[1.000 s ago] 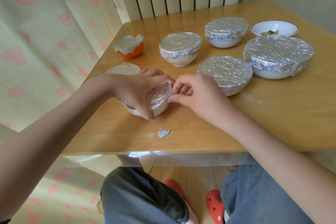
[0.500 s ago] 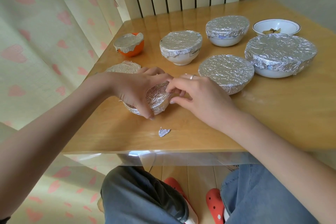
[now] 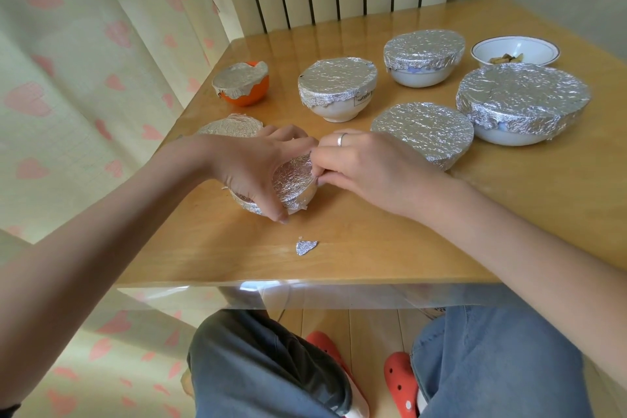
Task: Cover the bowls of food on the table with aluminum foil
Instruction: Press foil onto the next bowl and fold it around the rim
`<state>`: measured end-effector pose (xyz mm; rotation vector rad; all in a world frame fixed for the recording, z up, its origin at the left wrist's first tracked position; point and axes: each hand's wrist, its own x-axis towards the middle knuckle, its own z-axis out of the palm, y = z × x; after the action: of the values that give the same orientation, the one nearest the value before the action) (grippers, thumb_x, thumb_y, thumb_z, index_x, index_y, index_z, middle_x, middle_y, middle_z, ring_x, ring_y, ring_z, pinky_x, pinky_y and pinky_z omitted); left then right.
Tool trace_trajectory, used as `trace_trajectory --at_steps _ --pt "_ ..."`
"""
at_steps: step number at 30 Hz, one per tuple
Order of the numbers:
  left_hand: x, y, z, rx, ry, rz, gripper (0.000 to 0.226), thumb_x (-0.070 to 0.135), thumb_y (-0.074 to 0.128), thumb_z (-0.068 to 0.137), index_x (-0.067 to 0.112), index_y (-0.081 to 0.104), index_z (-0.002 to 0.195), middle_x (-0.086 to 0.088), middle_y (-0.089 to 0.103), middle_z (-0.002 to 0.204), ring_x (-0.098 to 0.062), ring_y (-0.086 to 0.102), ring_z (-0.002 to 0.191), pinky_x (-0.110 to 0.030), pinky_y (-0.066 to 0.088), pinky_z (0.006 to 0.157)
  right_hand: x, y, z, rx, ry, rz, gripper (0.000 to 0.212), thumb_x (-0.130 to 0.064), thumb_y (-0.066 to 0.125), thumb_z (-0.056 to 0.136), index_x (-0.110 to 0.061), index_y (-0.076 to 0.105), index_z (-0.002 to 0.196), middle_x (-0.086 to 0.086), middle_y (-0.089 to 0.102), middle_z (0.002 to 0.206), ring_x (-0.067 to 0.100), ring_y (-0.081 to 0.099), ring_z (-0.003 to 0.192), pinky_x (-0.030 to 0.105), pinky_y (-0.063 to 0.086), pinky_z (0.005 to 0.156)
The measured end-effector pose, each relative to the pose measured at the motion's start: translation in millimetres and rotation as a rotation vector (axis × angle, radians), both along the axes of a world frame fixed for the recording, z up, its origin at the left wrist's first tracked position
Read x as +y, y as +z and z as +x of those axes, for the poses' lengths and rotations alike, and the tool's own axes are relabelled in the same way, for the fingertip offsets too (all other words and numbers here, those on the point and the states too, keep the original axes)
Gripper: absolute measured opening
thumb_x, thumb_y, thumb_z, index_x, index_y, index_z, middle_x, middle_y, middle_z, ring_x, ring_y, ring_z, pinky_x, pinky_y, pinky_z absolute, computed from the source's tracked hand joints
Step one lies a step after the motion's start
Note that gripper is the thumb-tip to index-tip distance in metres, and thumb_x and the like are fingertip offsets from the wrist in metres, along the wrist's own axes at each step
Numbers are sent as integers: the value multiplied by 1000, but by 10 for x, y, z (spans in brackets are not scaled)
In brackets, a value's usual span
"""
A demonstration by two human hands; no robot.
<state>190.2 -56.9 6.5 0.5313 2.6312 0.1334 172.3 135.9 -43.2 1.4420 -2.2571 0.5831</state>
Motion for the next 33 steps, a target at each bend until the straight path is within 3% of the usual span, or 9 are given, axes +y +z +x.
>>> trace_trajectory --at_steps 5,8,12,14,16,18,22,27,33 --pt "6 5 6 10 11 -11 80 50 78 48 47 38 118 28 22 115 -2 22 120 -35 33 107 3 59 27 63 -14 56 20 -14 77 75 -13 59 83 -2 59 78 23 59 76 27 41 48" --pt "35 23 19 18 31 -47 87 45 87 58 50 30 123 21 23 122 -7 22 124 -36 34 105 20 25 170 -97 -185 8 24 -23 68 84 -17 51 100 -8 49 87 17 48 78 30 36 59" --pt "74 16 45 39 111 -171 100 57 83 61 48 16 135 7 25 134 -22 27 130 -46 37 105 19 -108 411 -351 -221 -123 25 -39 69 81 -25 49 88 -14 43 78 16 52 70 36 48 65" --pt "57 44 59 -12 133 -172 121 68 82 50 58 1 139 9 14 150 -23 13 143 -50 28 113 -27 -126 453 -394 -232 -109 29 -48 67 80 -25 51 88 -16 43 76 14 54 69 35 48 64" --pt "21 87 84 -21 83 -170 132 71 80 40 69 -13 134 17 -16 159 -17 -18 148 -57 7 118 -76 -119 462 -389 -259 -89 34 -55 64 80 -25 52 90 -15 43 76 13 53 70 30 43 61" --pt "-8 101 106 -6 -4 -110 128 64 85 42 75 -6 131 25 -24 155 -5 -26 143 -50 -1 118 -112 -109 458 -363 -288 -83 36 -59 62 80 -25 50 88 -15 41 73 11 49 70 25 36 54" --pt "6 7 110 48 -104 -28 91 46 92 51 51 38 125 18 16 145 -3 10 138 -24 20 108 -163 -135 443 -376 -301 -123 30 -51 66 81 -27 49 82 -13 43 71 15 53 75 28 32 57" --pt "14 -14 64 49 -139 -5 74 47 92 51 57 36 97 17 22 133 -6 17 131 -24 24 105 -169 -166 398 -448 -241 -197 22 -37 71 82 -18 60 78 -14 46 66 15 54 71 36 47 69" --pt "-9 -42 53 65 -147 -7 77 50 91 50 55 39 107 18 21 130 -2 16 128 -27 24 110 -156 -133 278 -564 -214 -236 20 -33 78 75 -23 63 68 -9 58 62 5 51 58 34 49 67"
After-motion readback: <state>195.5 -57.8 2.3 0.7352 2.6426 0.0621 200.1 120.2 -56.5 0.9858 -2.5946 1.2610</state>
